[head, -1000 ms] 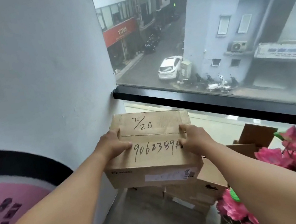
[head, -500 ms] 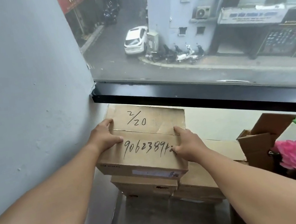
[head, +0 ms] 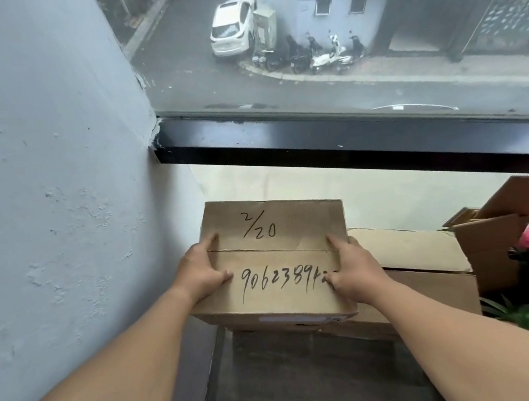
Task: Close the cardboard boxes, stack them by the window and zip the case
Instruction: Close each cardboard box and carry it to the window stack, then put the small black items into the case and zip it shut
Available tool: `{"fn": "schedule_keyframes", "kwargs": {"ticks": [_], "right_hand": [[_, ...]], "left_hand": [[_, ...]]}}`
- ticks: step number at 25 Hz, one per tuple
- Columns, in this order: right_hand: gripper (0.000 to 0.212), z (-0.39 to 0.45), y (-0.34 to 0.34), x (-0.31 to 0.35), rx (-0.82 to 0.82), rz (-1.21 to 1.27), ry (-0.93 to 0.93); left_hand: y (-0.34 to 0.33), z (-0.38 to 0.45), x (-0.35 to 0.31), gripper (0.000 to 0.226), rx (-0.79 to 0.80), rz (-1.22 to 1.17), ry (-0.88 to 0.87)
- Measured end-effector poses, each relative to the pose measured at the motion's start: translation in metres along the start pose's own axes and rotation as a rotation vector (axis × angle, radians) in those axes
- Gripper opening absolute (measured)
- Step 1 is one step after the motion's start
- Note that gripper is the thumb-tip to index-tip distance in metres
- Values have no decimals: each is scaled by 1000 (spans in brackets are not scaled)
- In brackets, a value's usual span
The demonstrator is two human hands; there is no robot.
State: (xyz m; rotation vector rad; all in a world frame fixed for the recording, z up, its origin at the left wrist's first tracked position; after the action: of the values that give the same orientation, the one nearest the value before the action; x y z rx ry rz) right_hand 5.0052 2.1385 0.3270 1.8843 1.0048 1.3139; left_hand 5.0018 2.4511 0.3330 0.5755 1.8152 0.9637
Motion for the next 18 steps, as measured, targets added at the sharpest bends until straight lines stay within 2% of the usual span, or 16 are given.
{"fn": "schedule_keyframes", "kwargs": {"ticks": [7, 10, 12, 13, 15, 18], "right_hand": [[87, 1, -6, -4, 35, 3, 15], [81, -5, 27, -27, -21, 62, -38], [72, -14, 61, -54, -102, 42, -93], [70, -21, 79, -70, -130, 22, -121], [69, -41, 117, -101, -163, 5, -186], [71, -78, 184, -147, -277, 32, -268]], "left_hand": [[-4, 12, 3, 89, 46, 43, -6], [3, 7, -16, 67, -1, 252, -22], [4, -1, -51, 55, -61, 358, -154], [1, -8, -74, 57, -54, 359, -228], [-16, -27, -129, 69, 35, 296, -332], [-54, -71, -225, 69, 230, 217, -506]]}}
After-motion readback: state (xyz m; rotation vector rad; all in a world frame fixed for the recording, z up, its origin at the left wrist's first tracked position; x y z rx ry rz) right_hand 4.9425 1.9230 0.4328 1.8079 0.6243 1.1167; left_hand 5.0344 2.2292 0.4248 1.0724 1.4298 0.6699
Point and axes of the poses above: each hand's wrist, its own z-axis towards the middle knuckle, its own y-axis out of the back of the hand, x = y × z, the point moved 7 cm from there along z, towards the middle knuckle, and after that the axes turned 14 degrees about -x, right-handed, at the moved point
